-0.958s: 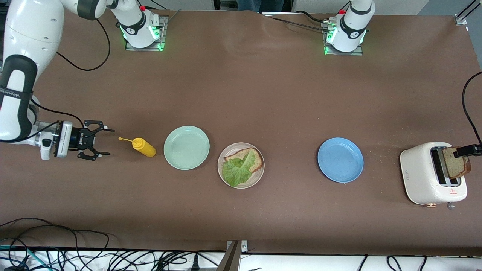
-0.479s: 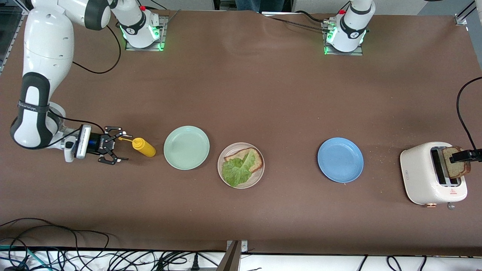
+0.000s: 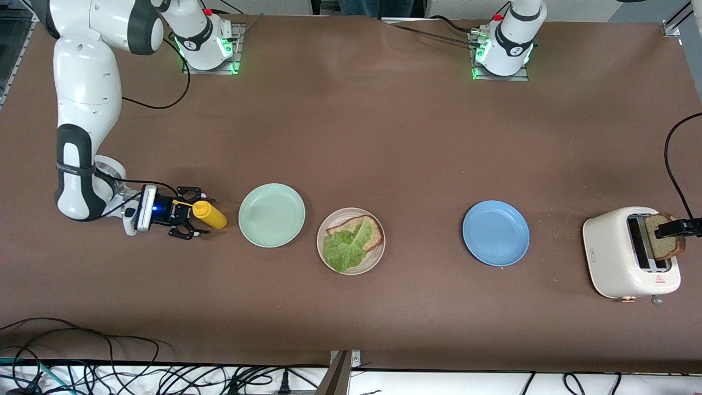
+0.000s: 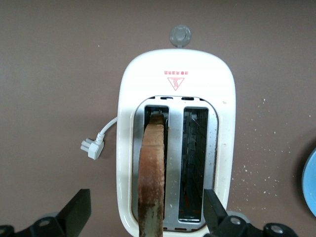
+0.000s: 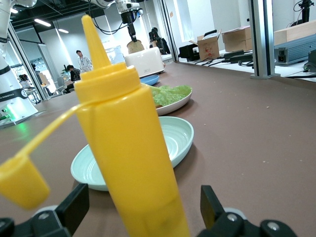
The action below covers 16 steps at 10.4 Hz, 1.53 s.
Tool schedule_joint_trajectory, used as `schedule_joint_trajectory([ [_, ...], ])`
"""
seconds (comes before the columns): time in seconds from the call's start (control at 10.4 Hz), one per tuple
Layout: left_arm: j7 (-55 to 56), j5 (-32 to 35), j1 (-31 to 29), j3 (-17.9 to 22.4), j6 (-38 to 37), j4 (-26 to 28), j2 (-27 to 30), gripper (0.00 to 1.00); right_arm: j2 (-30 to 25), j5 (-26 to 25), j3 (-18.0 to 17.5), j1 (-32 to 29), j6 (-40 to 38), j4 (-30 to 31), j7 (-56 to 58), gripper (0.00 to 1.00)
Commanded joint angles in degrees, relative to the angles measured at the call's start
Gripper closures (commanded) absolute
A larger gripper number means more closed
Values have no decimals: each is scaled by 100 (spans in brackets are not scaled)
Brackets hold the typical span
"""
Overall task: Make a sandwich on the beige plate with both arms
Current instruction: 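Lift the mustard bottle with the right gripper over the mint-green plate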
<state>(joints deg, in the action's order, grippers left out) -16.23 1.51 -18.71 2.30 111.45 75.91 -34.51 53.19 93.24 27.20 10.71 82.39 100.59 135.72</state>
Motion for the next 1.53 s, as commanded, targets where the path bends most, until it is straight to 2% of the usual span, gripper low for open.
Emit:
schedule_joint_trajectory([
  [0.0,-108,-1,-19,7,70,-102,-56,0,-45,107,-75,-96,-109,-22,104,16],
  [0.1,-108,-1,-19,7,70,-94,-56,0,-54,98,-75,-96,-118,-39,104,62],
  [0.19,-108,-1,-19,7,70,-85,-56,0,-54,107,-75,-96,-118,-40,86,86],
  [0.29,-108,-1,-19,7,70,-85,-56,0,-72,107,-75,-96,-100,-48,8,96],
  [0.38,-108,-1,-27,7,70,-85,-56,0,-107,107,-75,-96,-65,-66,-124,100],
  [0.67,-117,-1,-27,7,70,-67,-65,0,-177,2,-14,-34,-48,-337,-1202,100],
  [0.86,-117,-1,-27,7,70,-59,-65,0,-195,-401,65,45,118,-662,-1871,100],
  [1.15,-117,-1,-27,7,70,-58,-65,0,-370,-1525,670,544,251,-1627,-3600,100],
  [1.44,-117,-1,-27,7,87,-50,-65,0,-371,-2175,1417,1439,557,-2200,-4560,100],
])
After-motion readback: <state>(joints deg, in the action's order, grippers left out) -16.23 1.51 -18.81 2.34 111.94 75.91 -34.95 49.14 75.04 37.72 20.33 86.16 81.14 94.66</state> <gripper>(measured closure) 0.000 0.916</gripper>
